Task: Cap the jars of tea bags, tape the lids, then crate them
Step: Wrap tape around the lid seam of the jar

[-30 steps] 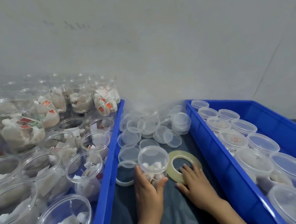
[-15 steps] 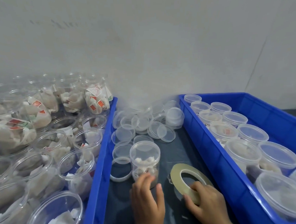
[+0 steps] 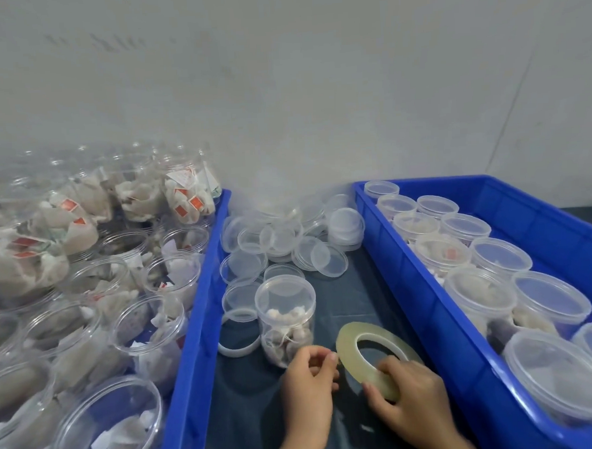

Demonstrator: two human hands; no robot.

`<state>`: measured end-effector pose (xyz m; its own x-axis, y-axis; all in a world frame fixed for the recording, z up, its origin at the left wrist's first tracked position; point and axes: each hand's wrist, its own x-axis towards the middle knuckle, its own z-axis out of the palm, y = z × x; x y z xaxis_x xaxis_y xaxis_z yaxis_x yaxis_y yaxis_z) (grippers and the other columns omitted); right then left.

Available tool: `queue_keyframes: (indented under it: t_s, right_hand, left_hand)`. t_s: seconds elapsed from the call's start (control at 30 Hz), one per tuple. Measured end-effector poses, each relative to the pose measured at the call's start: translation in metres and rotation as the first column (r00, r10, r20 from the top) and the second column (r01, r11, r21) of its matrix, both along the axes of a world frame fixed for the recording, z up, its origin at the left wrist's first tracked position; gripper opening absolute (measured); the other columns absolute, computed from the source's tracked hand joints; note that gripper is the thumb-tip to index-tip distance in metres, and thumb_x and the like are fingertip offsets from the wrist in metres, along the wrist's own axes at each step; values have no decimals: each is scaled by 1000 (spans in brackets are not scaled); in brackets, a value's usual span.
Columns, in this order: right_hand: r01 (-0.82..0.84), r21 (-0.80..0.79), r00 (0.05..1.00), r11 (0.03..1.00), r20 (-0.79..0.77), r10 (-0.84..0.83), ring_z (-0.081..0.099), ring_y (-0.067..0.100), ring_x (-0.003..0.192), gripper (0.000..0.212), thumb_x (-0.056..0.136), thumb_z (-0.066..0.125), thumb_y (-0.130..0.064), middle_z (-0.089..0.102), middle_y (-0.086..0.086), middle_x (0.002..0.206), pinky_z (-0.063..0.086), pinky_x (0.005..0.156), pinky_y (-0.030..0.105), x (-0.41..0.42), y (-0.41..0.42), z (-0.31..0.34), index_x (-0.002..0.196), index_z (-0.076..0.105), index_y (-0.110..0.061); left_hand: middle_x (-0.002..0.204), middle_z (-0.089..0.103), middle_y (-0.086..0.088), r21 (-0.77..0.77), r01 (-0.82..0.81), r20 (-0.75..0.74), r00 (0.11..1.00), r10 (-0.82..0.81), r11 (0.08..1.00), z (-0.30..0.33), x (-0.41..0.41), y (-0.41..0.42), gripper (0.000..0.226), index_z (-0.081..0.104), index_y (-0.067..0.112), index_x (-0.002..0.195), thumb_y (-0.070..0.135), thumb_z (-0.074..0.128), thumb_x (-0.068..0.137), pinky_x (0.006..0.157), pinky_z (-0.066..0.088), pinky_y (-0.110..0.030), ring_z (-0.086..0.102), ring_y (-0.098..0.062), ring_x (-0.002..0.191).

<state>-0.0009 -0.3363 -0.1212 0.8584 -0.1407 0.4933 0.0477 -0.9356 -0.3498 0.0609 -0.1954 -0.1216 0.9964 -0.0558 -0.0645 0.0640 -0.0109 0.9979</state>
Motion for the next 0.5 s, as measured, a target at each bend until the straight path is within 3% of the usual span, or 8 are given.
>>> queue_keyframes:
  t_s: [0.17, 0.27, 0.37, 0.43, 0.5]
  right_hand:
    - [1, -50, 995, 999, 103, 4, 54, 9, 47, 26, 66, 63, -43, 58, -11, 54, 44, 46, 22, 3, 1, -4, 62, 64, -18]
    - [-19, -86, 995, 996, 91, 27, 57, 9, 51, 34, 72, 53, -50, 60, -12, 57, 42, 49, 19, 3, 1, -4, 65, 65, -19]
    - [-2, -165, 992, 986, -121, -18, 59, 8, 72, 46, 80, 46, -66, 64, -10, 74, 41, 63, 23, 4, 0, 4, 81, 62, -23]
    - [22, -213, 964, 977, -253, -77, 55, 7, 80, 59, 77, 35, -77, 61, -9, 81, 38, 69, 24, 6, -5, 4, 86, 56, -23]
    - [27, -199, 953, 980, -290, -85, 53, 7, 78, 63, 74, 33, -81, 57, -9, 76, 35, 64, 26, 7, -8, 10, 81, 52, -22]
  left_hand:
    - [60, 67, 6, 127, -25, 92, 996, 13, 992, 5, -3, 19, 23, 65, 21, 72, 1, 69, 82, 65, 55, -31, 63, -6, 55]
    - [70, 70, 15, 333, -81, 310, 950, -28, 939, 12, -8, 29, 18, 69, 25, 87, 9, 74, 80, 70, 48, -20, 63, -1, 70]
    - [69, 70, 12, 466, -280, 640, 762, -101, 839, 16, -7, 40, 26, 74, 14, 85, 5, 85, 64, 60, 44, -17, 63, -5, 63]
    - [65, 68, 9, 431, -421, 798, 591, -119, 798, 16, -6, 45, 19, 73, 11, 78, 8, 85, 63, 56, 47, -23, 63, -10, 57]
    - [63, 67, 6, 355, -499, 879, 466, -100, 790, 18, -6, 49, 7, 71, 8, 72, 15, 74, 72, 55, 47, -24, 61, -10, 55]
